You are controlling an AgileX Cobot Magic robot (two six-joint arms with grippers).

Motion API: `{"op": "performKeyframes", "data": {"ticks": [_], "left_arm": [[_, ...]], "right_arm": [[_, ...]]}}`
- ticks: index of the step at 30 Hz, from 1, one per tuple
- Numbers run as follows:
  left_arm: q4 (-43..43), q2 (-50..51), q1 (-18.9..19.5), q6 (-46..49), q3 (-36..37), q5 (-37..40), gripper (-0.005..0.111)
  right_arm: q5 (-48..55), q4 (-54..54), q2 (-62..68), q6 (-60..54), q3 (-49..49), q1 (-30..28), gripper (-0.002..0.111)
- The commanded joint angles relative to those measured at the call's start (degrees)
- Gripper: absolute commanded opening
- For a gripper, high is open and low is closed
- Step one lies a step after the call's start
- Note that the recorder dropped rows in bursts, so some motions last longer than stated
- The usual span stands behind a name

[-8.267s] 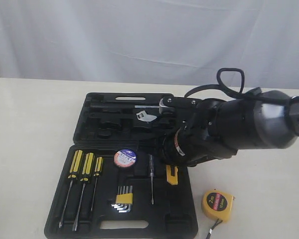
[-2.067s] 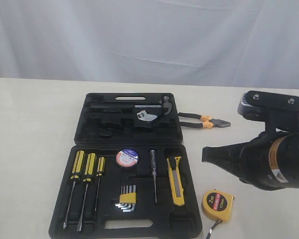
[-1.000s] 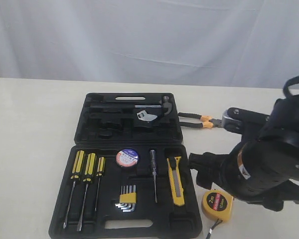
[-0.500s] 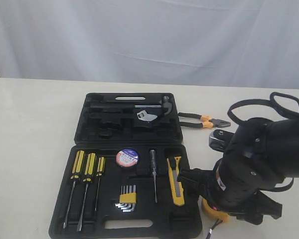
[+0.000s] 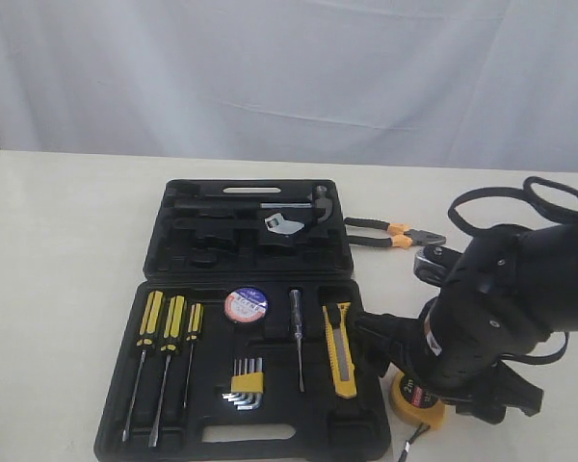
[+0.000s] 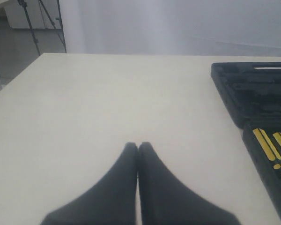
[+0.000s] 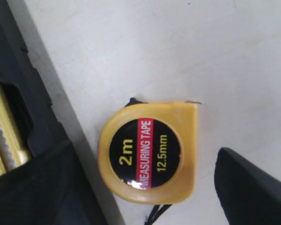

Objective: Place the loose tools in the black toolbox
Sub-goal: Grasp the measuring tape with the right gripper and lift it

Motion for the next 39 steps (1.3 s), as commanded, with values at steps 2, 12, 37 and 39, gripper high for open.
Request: {"op": "performKeyframes", "data": {"ticks": [2,12,37,39], "left_arm": [[-0.55,-0.07,-0.27,-0.11,0.15,-0.57,0.000],[-0.55,-0.07,-0.27,-0.11,0.15,-0.57,0.000],[-0.55,-0.07,-0.27,-0.11,0.15,-0.57,0.000],[-0.55,-0.07,-0.27,-0.11,0.15,-0.57,0.000]], "right_arm": [[-0.92,-1.18,1.87,-0.52,-0.34,-1.04,0.078],[-2.45,-1.18,4.62,-0.52,-0.34,-1.04,0.078],[11.99,0.19,-2.00,-27.67,-8.26,-1.04,-0.001],[15.39,0.57,-1.99,-32.15,-13.45,-1.19,-0.001]]}}
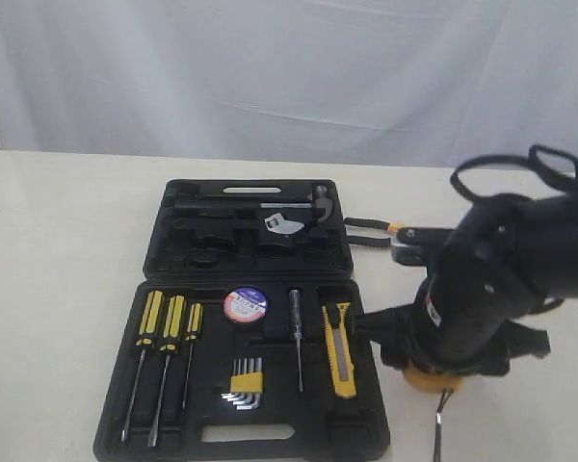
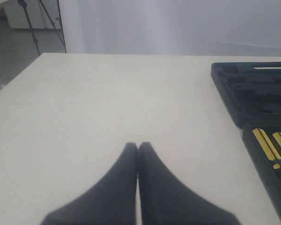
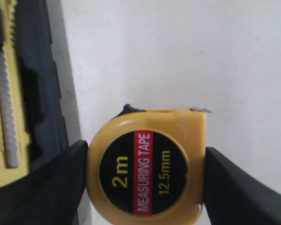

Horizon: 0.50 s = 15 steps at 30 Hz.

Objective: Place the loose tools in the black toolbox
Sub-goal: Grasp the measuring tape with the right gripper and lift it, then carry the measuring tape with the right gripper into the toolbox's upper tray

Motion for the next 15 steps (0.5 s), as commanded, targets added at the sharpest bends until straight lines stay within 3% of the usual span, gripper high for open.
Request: {"op": "performKeyframes", "data": {"ticks": [1,9,15], "left_arm": [[-0.55,-0.07,-0.27,-0.11,0.15,-0.57,0.000],[-0.55,-0.07,-0.27,-0.11,0.15,-0.57,0.000],[-0.55,-0.07,-0.27,-0.11,0.15,-0.57,0.000]], "right_arm": [[8.44,1.82,-1.08,-12.67,-11.20,-0.90,-0.001],[14.51,12.67,7.89,-27.49,-37.64,-8.00,-0.001],[23.91,13.78,23.08,-32.95,-60.02,-8.83,-0.001]]}}
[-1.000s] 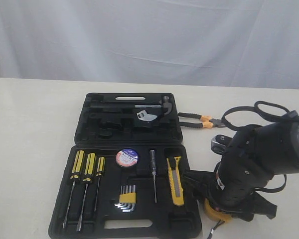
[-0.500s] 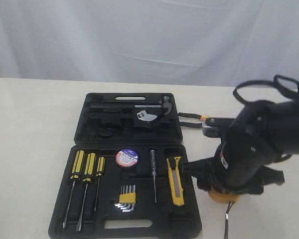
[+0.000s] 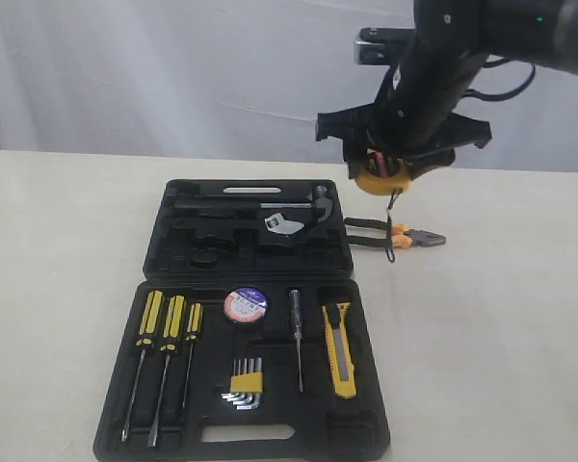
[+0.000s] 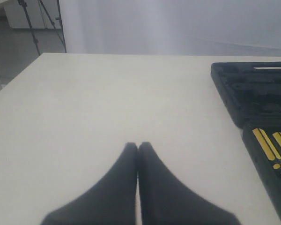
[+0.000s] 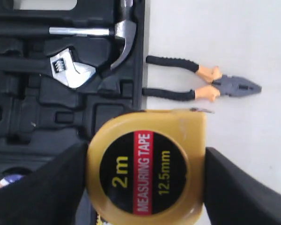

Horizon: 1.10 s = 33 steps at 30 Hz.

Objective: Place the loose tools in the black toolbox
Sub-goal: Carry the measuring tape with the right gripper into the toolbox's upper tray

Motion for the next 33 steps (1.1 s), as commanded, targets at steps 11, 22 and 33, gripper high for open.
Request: {"op": "performKeyframes", "data": {"ticks": [11,22,33], "left_arm": [[-0.55,-0.07,-0.27,-0.11,0.15,-0.57,0.000],[-0.55,-0.07,-0.27,-0.11,0.15,-0.57,0.000],[-0.55,-0.07,-0.27,-0.11,0.15,-0.57,0.000]], "right_arm": [[12.02,7.46,25.86,-4.85,-29.87,0.30,-0.001],[12.02,7.07,30.35,-4.85,-29.87,1.00,-0.001],[11.69,7.05,33.42,-4.85,-29.87,2.70,-0.001]]}}
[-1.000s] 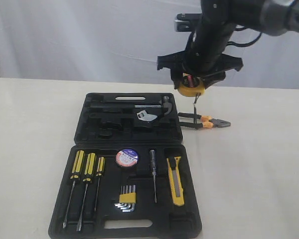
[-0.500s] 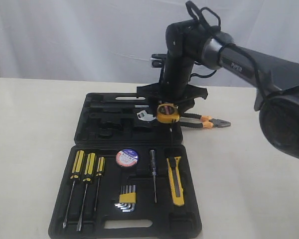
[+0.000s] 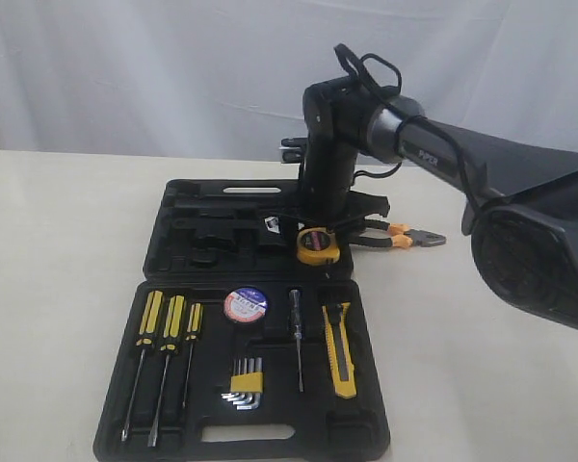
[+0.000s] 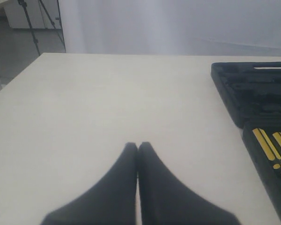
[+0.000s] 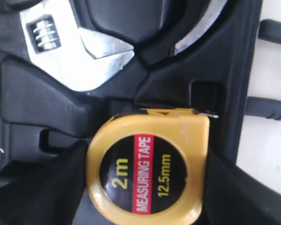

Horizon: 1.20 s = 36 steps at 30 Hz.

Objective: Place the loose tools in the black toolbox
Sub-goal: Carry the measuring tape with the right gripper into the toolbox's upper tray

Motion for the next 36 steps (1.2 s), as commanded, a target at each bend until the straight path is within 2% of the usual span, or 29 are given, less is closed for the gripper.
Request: {"op": "performKeyframes", "data": {"ticks": [1,10,12,15,19,22,36], "left_arm": [[-0.55,-0.07,-0.27,-0.11,0.15,-0.57,0.000],[-0.55,-0.07,-0.27,-0.11,0.15,-0.57,0.000],[-0.55,-0.07,-0.27,-0.11,0.15,-0.57,0.000],[-0.55,-0.07,-0.27,-0.11,0.15,-0.57,0.000],[-0.55,-0.07,-0.27,-0.11,0.15,-0.57,0.000],[-0.55,-0.07,-0.27,-0.11,0.15,-0.57,0.000],[-0.55,-0.07,-0.27,-0.11,0.15,-0.57,0.000]], "right_arm": [[-0.26,-0.24,0.62,-0.53,-0.22,0.72,-0.001],[1.38,-0.24,0.62,-0.14,-0.22,1.14,0.000],[1.38,-0.24,0.62,-0.14,-0.22,1.14,0.004],[1.38,0.16,0.62,-0.14,-0.22,1.14,0.022],[1.38,1.38,0.62,-0.14,-0.22,1.14,0.054],[1.38,2.60,0.62,-0.14,-0.48,1.14,0.067],[1.38,2.15,-1.24,-0.78,-6.26,1.14,0.068]]}}
